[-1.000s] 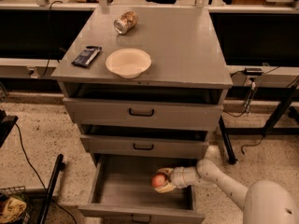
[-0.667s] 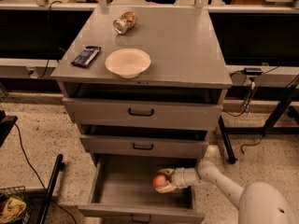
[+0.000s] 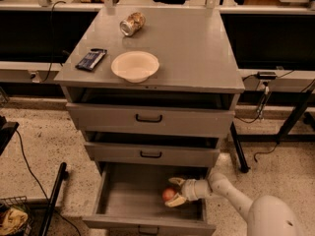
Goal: Place apple into bottom drawer
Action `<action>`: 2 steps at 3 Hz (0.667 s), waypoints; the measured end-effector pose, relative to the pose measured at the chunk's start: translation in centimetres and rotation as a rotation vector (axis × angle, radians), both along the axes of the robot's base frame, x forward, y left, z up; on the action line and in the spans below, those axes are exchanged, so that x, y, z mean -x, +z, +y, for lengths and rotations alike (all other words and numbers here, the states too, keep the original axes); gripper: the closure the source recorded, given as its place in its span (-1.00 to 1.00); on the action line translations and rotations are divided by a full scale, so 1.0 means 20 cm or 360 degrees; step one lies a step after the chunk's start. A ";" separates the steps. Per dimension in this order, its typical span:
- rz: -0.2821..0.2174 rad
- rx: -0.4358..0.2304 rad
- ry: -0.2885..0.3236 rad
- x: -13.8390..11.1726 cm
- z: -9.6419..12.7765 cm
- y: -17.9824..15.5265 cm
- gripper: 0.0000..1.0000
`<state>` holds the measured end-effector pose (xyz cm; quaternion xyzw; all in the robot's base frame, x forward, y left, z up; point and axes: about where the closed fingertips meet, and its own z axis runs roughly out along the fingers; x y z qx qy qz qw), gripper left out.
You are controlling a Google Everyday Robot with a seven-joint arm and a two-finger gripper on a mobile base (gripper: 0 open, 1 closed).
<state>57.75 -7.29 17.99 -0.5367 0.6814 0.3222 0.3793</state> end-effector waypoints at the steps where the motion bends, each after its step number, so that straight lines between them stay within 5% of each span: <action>1: 0.0058 -0.0144 -0.0028 0.00 -0.02 -0.02 -1.00; 2: 0.0026 -0.0427 -0.0064 0.00 -0.10 0.13 -1.00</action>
Offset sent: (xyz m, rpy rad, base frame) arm -0.0154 -0.0560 0.0893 0.5759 -0.0103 -0.0079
